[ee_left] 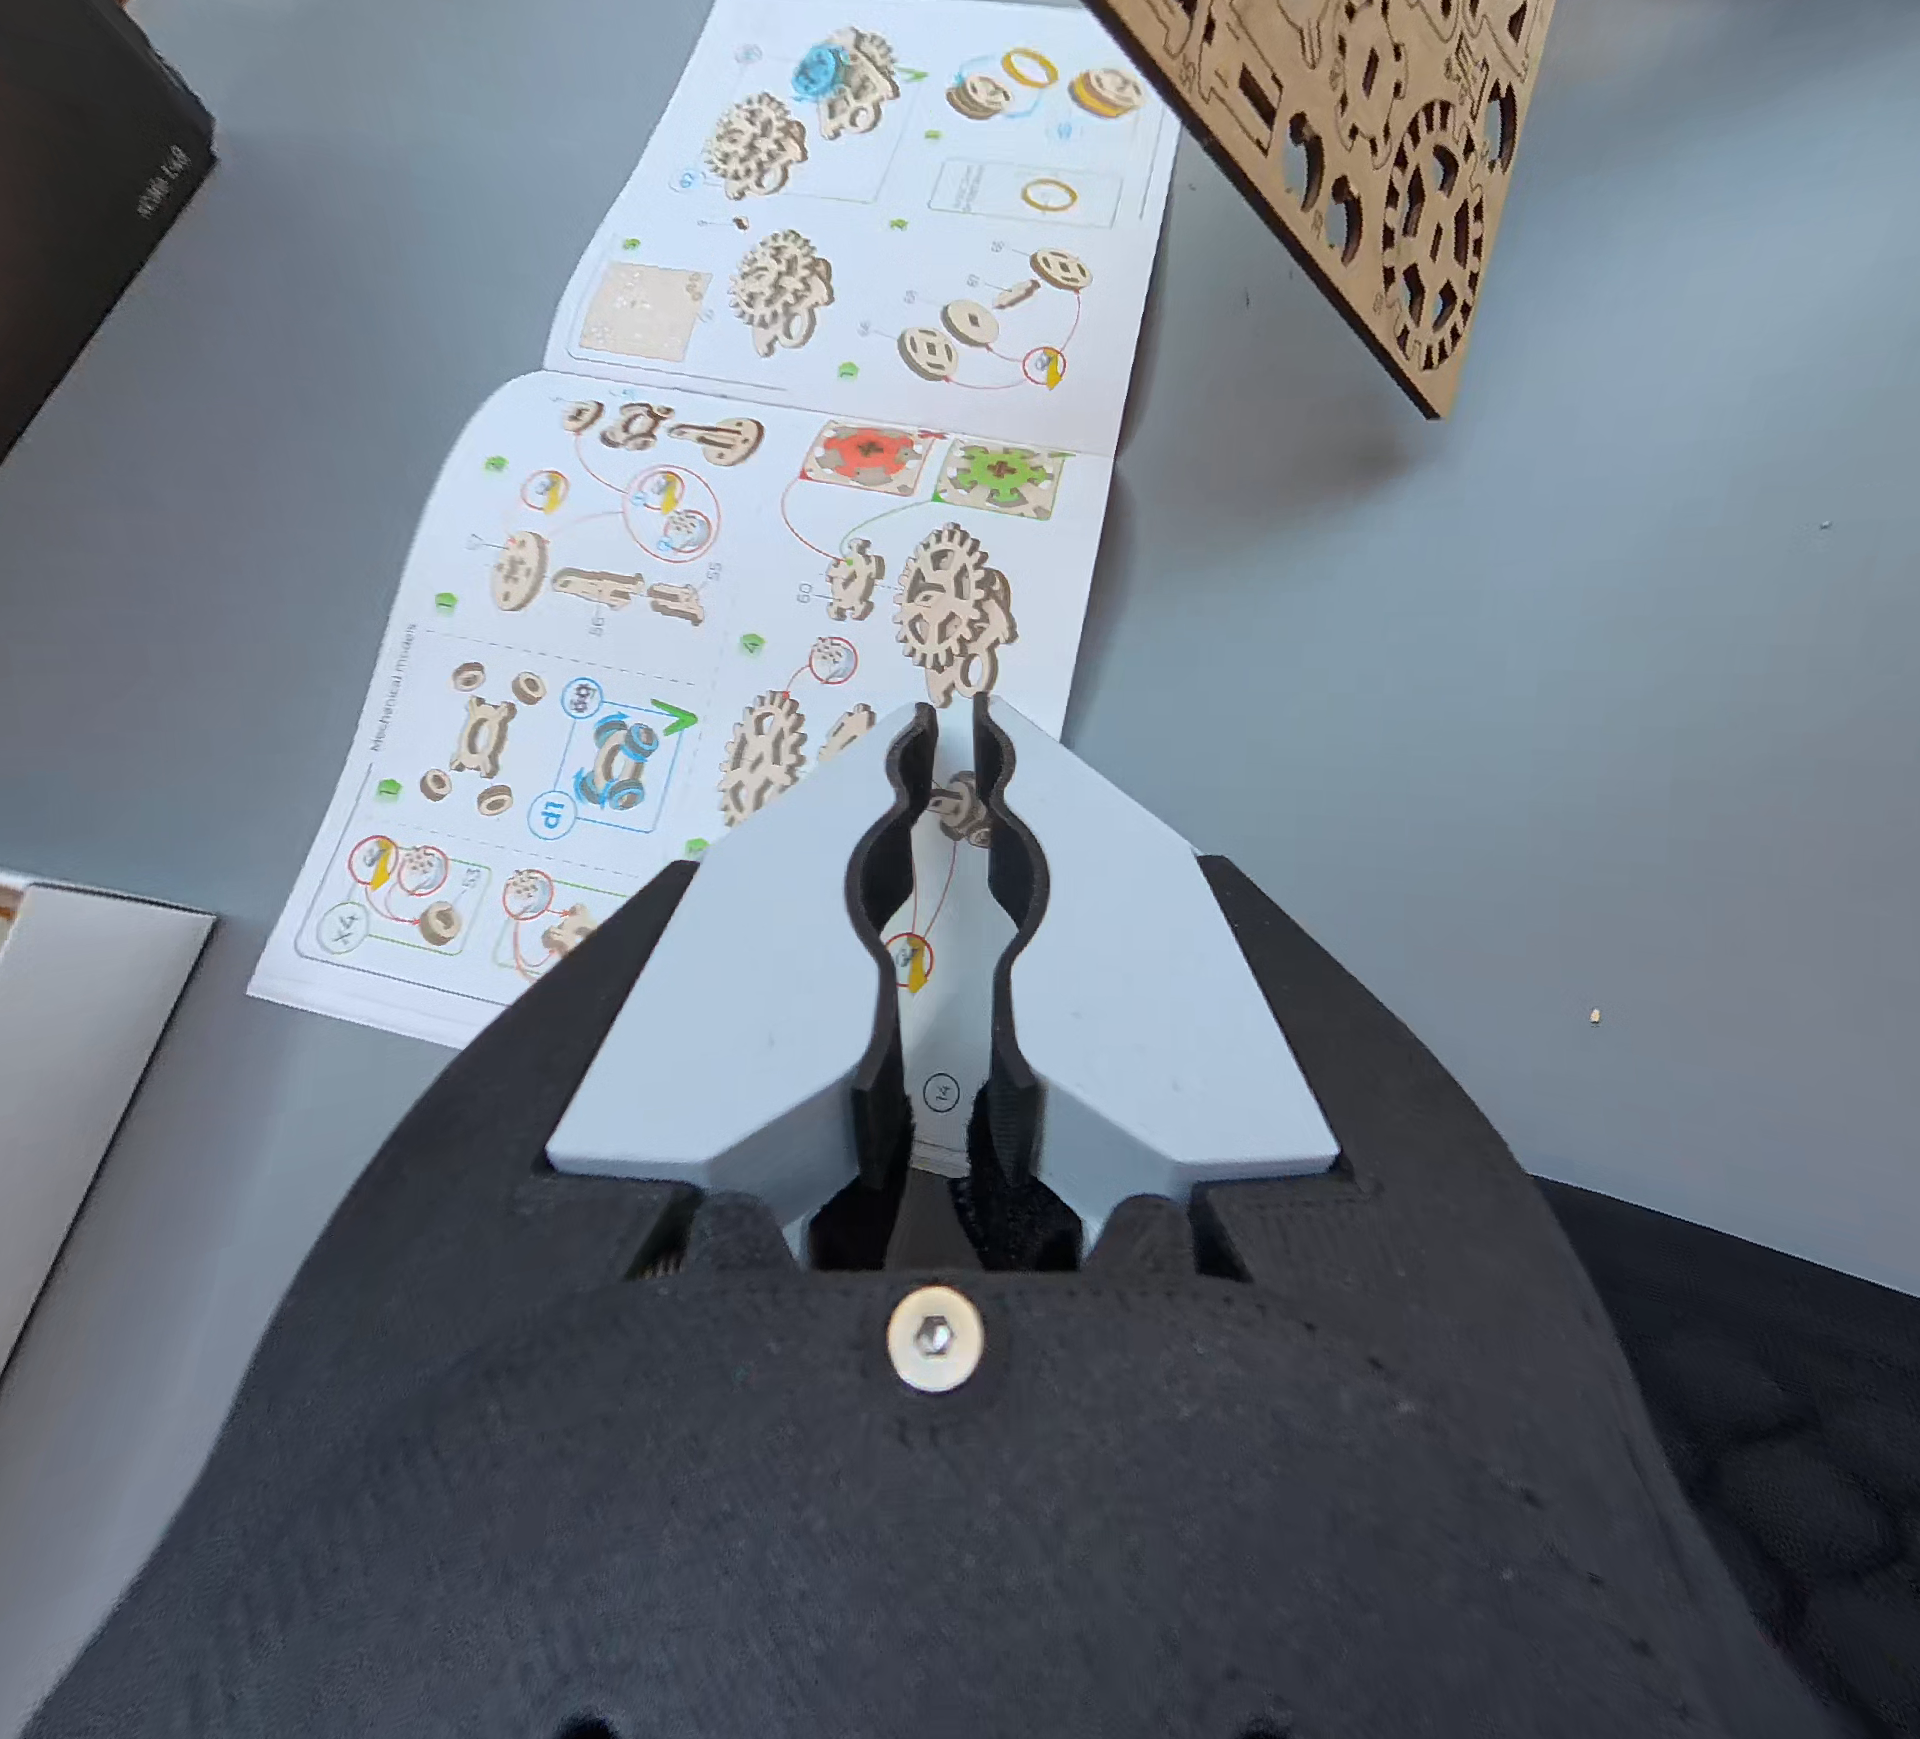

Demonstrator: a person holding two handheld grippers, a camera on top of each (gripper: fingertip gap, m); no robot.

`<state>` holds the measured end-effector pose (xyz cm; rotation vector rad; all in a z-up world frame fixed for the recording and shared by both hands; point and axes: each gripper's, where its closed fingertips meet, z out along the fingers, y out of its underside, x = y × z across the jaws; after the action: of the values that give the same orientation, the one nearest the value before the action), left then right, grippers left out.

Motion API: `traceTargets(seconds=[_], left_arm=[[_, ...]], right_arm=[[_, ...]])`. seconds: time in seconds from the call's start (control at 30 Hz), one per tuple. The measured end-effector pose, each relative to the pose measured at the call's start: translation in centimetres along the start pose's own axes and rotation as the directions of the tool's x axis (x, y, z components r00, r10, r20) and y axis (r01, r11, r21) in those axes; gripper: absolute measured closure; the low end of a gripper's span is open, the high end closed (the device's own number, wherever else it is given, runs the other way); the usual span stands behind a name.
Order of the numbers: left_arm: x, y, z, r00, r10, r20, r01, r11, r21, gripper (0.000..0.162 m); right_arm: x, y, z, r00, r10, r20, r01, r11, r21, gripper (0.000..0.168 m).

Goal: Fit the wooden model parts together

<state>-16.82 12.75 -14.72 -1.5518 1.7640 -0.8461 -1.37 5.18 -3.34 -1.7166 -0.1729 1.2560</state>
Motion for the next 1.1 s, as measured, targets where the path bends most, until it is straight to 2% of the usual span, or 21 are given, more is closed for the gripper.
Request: traceTargets(seconds=[0.03,0.2,0.27,0.37,0.47,0.7,1.1], left_arm=[[-0.4,-0.6,-0.6,1.0,-0.019,0.008,0.019,0.999,0.043,0.154],[-3.3,-3.3,-4.9,0.992,-0.118,0.041,0.101,0.953,0.287,0.146],[-5.2,-4.0,-7.2,0.973,-0.227,0.04,0.192,0.895,0.403,0.145],[-7.4,-4.7,-10.4,0.932,-0.359,-0.046,0.323,0.766,0.556,0.138],[-9.0,-4.1,-11.6,0.913,-0.407,-0.012,0.332,0.725,0.604,0.136],[-10.4,-1.5,-10.1,0.907,-0.357,0.223,0.221,0.854,0.47,0.147],[-12.2,2.9,-8.1,0.843,-0.338,0.418,0.254,0.936,0.244,0.16]], right_arm=[[0.0,-0.1,0.0,1.0,-0.004,0.001,0.004,1.0,0.004,0.167],[0.0,-0.1,0.1,1.0,-0.01,0.002,0.01,1.0,0.007,0.167],[0.0,-0.1,0.1,1.0,-0.014,0.002,0.014,1.0,0.009,0.167],[0.1,0.0,0.3,1.0,-0.004,0.002,0.004,1.0,0.017,0.167],[0.3,0.3,0.5,1.0,0.008,0.004,-0.008,1.0,0.011,0.167],[0.5,0.7,0.8,1.0,-0.012,0.001,0.012,1.0,-0.008,0.167],[0.8,0.6,0.7,0.998,-0.057,-0.032,0.056,0.998,-0.015,0.167]])
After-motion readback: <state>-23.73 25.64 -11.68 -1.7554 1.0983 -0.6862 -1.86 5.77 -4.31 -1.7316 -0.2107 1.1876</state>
